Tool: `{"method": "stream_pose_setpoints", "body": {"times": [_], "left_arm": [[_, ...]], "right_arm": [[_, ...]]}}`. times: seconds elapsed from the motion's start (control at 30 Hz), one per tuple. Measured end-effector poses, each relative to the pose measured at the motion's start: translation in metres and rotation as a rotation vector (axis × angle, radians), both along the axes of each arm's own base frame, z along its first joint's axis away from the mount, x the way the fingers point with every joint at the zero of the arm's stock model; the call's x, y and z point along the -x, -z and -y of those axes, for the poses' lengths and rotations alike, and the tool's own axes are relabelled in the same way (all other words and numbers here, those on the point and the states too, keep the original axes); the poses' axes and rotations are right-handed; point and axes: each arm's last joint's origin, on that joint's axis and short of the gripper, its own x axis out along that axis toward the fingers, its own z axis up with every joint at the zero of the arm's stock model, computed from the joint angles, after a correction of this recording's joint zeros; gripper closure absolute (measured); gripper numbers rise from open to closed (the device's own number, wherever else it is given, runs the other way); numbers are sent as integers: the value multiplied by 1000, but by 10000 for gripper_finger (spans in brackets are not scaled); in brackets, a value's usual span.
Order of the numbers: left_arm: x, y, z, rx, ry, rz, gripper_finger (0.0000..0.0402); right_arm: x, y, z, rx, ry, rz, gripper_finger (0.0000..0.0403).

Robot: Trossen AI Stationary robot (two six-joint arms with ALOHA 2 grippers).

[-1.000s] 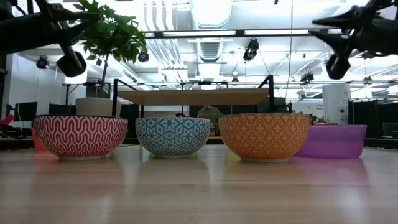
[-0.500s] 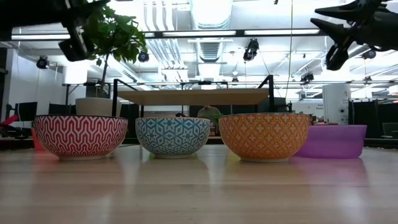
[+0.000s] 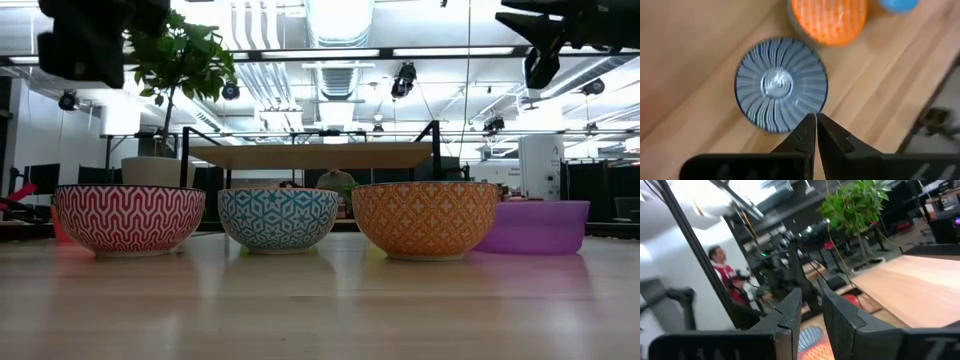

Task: Place and stack bowls onto a shelf
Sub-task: Put the blue red bowl on the shelf

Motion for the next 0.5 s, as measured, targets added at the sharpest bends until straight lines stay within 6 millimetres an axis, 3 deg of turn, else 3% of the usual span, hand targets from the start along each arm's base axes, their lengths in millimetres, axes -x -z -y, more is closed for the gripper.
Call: {"method": "stream_pose_setpoints", "body": {"times": [0.3, 0.5], "left_arm": [[-30, 14, 14, -119, -3, -306, 395], [-42, 34, 17, -150, -14, -396, 335]], "right_arm": [[-2, -14, 1, 30, 22, -96, 335], [-5, -15, 1, 31, 22, -113, 335]]}}
